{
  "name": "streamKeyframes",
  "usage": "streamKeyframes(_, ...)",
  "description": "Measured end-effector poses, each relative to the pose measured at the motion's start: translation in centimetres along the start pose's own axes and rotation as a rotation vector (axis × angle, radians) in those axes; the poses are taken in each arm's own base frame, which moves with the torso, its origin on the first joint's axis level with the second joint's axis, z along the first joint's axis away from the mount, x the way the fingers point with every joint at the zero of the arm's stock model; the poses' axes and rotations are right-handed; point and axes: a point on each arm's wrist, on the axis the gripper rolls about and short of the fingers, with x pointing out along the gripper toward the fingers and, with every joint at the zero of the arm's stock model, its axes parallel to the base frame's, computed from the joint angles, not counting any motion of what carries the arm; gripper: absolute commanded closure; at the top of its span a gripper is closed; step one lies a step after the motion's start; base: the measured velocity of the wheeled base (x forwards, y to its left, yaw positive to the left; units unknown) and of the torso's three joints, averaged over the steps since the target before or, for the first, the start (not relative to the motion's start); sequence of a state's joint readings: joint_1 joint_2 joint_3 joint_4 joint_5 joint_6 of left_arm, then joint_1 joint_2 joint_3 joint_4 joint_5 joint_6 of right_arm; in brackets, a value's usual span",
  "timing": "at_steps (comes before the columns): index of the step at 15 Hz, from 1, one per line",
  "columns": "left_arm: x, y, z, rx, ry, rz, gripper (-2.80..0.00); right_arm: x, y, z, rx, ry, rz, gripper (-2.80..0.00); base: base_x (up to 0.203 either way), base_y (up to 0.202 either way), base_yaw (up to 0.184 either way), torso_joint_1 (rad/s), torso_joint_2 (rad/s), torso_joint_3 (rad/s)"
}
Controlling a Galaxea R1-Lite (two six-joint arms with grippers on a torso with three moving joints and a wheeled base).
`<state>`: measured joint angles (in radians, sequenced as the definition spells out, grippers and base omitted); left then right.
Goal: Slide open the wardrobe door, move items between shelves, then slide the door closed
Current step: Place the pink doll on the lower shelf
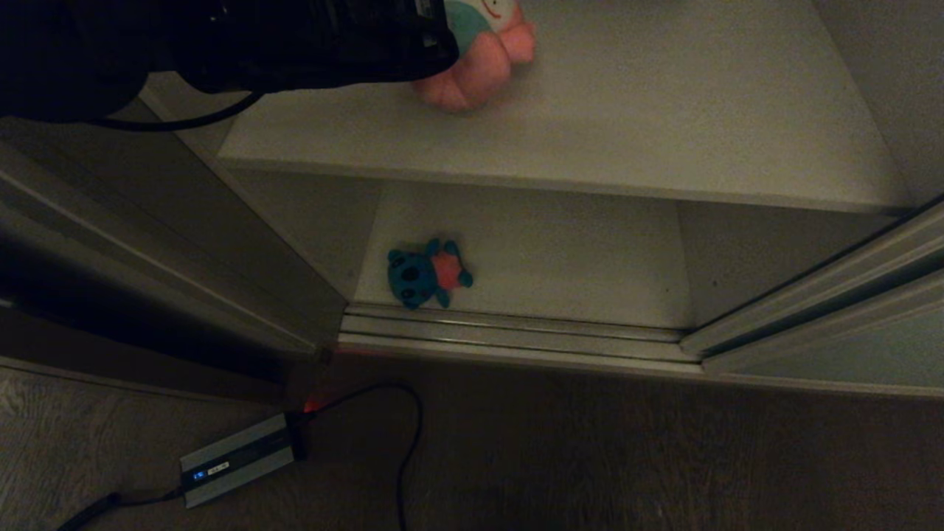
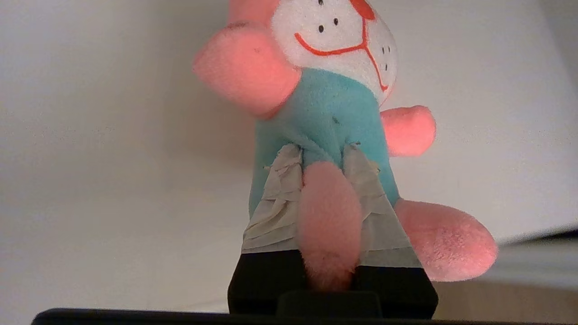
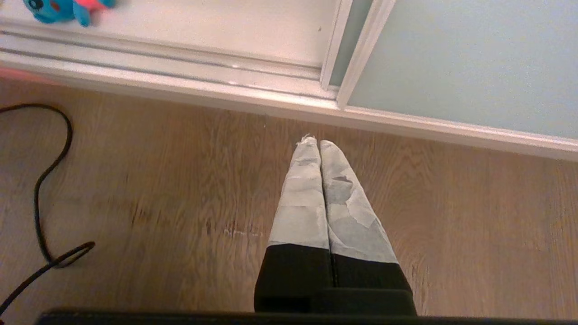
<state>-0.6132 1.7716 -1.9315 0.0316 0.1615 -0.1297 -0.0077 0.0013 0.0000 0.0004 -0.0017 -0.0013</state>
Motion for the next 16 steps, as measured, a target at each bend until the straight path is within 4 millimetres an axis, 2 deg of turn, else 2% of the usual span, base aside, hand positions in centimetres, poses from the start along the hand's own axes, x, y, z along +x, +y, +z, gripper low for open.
streamKeyframes(7,-1.4,-0.4,0.8,0.015,0.011,-0.008,0.00,0.0,0.0,0.0,0.000,0.000,0.000,0.00,-0.181,0.000,-0.002,0.005,0.00,0.003)
streamKeyframes(11,-2.3,-0.2,1.7,0.049,-0.014,0.039,0.00,0.0,0.0,0.0,0.000,-0.001,0.001,0.00,0.000,0.000,0.000,0.000,0.00,0.000)
streamKeyframes(13,-3.5,-0.1,2.4,0.060,-0.016,0.046,0.00,0.0,0.0,0.0,0.000,-0.001,0.000,0.00,0.000,0.000,0.000,0.000,0.00,0.000)
streamKeyframes(16,-5.4,0.4,2.3,0.076,0.063,0.095,0.00,0.0,0.0,0.0,0.000,-0.001,0.000,0.00,0.000,0.000,0.000,0.000,0.00,0.000)
